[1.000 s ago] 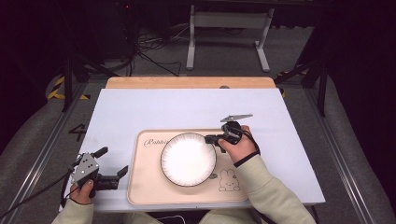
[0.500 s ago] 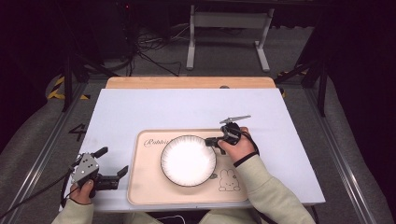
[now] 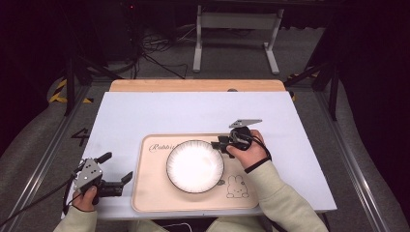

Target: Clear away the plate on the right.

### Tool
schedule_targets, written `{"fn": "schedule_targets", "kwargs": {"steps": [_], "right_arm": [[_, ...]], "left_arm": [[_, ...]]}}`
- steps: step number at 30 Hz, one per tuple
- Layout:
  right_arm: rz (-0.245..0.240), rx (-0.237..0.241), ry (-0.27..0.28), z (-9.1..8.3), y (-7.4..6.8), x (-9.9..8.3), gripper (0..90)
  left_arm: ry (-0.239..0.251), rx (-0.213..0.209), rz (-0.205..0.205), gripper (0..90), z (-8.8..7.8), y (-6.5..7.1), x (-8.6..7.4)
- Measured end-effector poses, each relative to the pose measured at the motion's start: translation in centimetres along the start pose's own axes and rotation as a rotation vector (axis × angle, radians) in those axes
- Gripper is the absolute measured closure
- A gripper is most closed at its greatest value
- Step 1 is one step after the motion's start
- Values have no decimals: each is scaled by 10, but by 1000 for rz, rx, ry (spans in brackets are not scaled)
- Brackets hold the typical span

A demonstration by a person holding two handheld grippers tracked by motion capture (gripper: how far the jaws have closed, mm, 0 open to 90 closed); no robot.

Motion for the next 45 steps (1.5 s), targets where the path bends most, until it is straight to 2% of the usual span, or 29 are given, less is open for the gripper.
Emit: {"fn": "schedule_targets", "kwargs": {"steps": [2, 5, 10, 14, 17, 25, 45], "right_arm": [[-28, 10, 23, -2, -2, 2, 415], [-75, 28, 52, -7, -7, 3, 344], [-120, 48, 105, -20, -12, 5, 295], [-153, 47, 161, -34, -11, 8, 239], [-183, 44, 180, -44, -9, 6, 223], [-180, 36, 214, -67, 0, 1, 207], [-124, -51, 275, -115, 39, -14, 197]], "left_arm": [[0, -5, -4, 4, 0, 0, 0], [-8, -10, -5, 4, 0, 0, 0], [-5, -8, -5, 4, 0, 0, 0], [-6, -8, -6, 3, 0, 0, 0], [-6, -5, -6, 3, 1, 0, 0], [-6, -4, -6, 3, 0, 0, 0], [-5, -5, -6, 3, 1, 0, 0]]}}
Point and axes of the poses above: each handheld gripper's, and its own axes: z roughly forward along the jaws, x roughly out of its top, y roughly to its right, the point moved 8 cm from there along z, roughly forward along the jaws, and after that the axes turned 4 degrees about -z, right-handed, at the moved point
